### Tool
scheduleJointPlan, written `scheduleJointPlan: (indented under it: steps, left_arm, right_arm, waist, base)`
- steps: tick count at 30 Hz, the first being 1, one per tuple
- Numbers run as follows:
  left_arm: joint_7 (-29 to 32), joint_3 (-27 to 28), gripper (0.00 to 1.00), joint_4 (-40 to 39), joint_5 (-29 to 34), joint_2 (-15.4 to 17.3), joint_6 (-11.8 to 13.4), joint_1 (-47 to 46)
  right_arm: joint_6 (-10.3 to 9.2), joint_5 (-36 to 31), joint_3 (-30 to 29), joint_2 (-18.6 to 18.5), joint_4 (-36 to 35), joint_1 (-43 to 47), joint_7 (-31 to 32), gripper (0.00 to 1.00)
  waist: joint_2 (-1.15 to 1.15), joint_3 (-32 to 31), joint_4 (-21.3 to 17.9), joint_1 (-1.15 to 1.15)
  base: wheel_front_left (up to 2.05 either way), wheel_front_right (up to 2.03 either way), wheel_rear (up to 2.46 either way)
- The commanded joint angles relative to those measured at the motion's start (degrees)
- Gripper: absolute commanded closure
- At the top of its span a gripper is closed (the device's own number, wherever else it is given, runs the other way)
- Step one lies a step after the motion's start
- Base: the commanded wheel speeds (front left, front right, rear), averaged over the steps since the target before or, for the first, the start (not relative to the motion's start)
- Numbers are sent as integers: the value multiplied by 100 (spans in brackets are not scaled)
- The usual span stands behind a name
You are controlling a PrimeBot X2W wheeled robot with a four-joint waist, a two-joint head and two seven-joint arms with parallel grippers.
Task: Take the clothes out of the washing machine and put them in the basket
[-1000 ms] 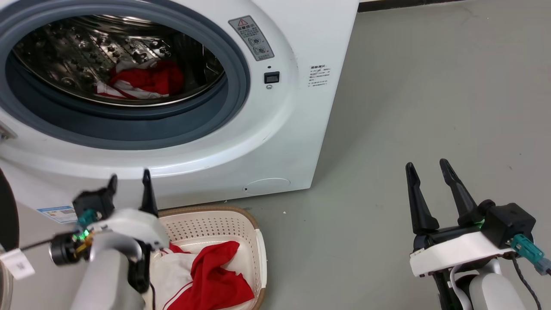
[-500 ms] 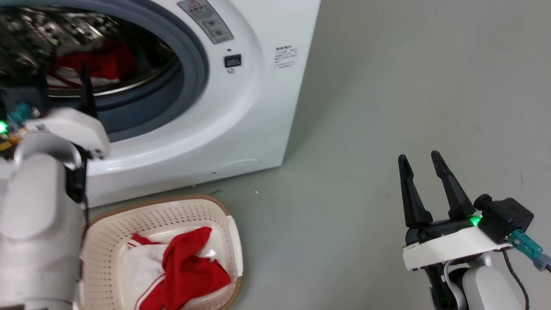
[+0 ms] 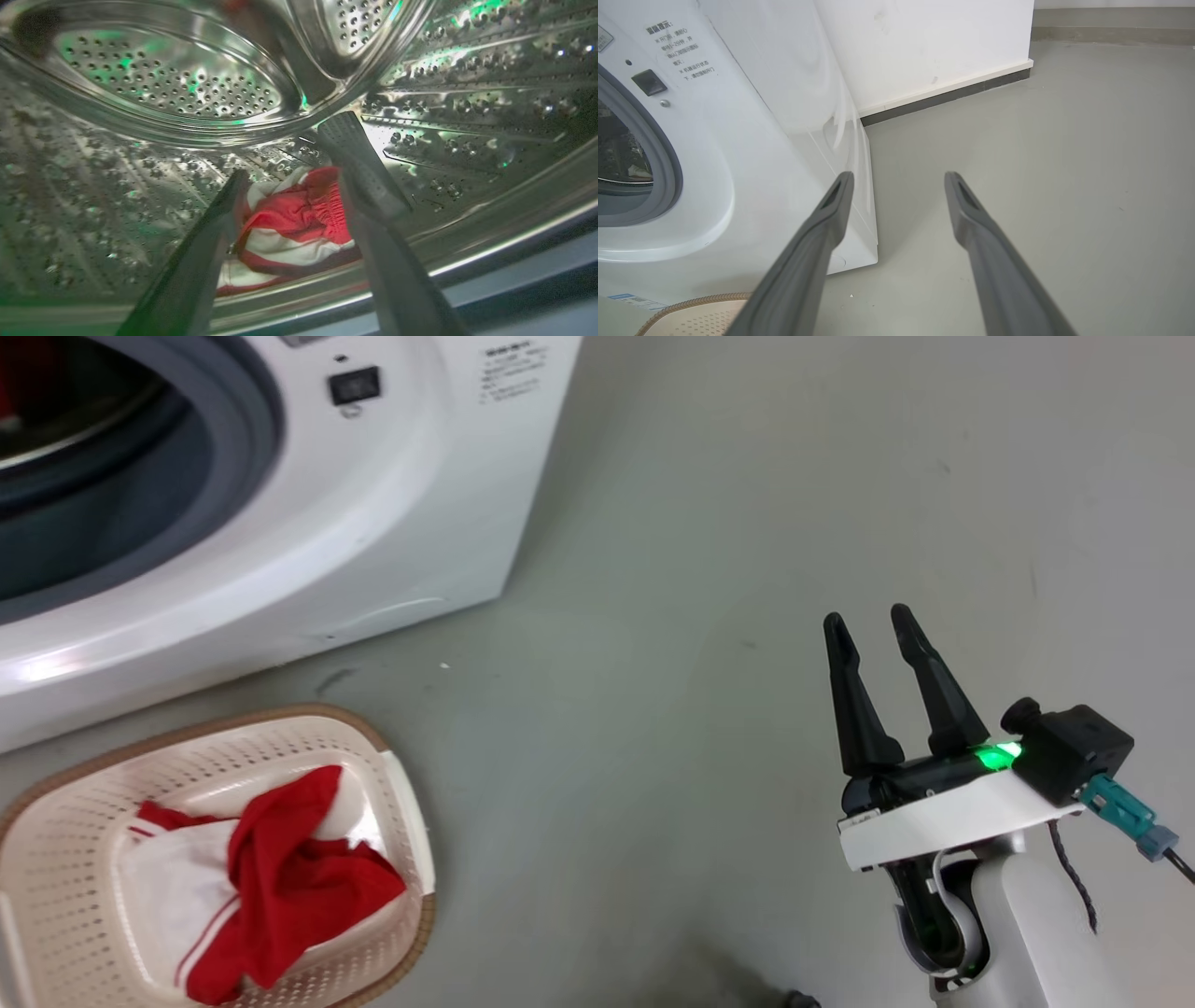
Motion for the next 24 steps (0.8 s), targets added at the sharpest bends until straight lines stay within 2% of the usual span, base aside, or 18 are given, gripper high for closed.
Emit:
scheduleJointPlan:
  steps: [1, 8, 9, 14, 21, 24]
  left_arm:
    - [167, -60, 0, 7, 65, 104, -49, -193]
    - [1376, -479, 0, -71, 302, 715, -284, -1003]
    - [1376, -479, 0, -71, 302, 715, -284, -1003]
    - [2376, -779, 0, -179, 300, 1134, -337, -1410]
    - [3730, -1292, 0, -479, -158, 1594, -349, -1455]
    - [4141, -1254, 0, -619, -419, 1728, -351, -1348]
  right_arm:
    - [-4, 82, 35, 5, -29, -105, -10, 0]
    - [-4, 294, 194, 6, -83, -261, -11, 0]
    - [-4, 294, 194, 6, -83, -261, -11, 0]
    - [-4, 418, 287, 5, -86, -321, -12, 0]
    - [-4, 492, 352, 5, -110, -353, -12, 0]
    - [-4, 545, 381, 4, -132, -393, -12, 0]
  waist:
    - [0, 330, -283, -1]
    - [0, 744, -479, -1]
    - [0, 744, -479, -1]
    - [0, 944, -599, -1]
    - [0, 1137, -690, -1]
    - [0, 1210, -730, -1]
  base:
    - [0, 0, 0]
    - [0, 0, 0]
    - [0, 0, 0]
    - [0, 0, 0]
    - [0, 0, 0]
    - [0, 0, 0]
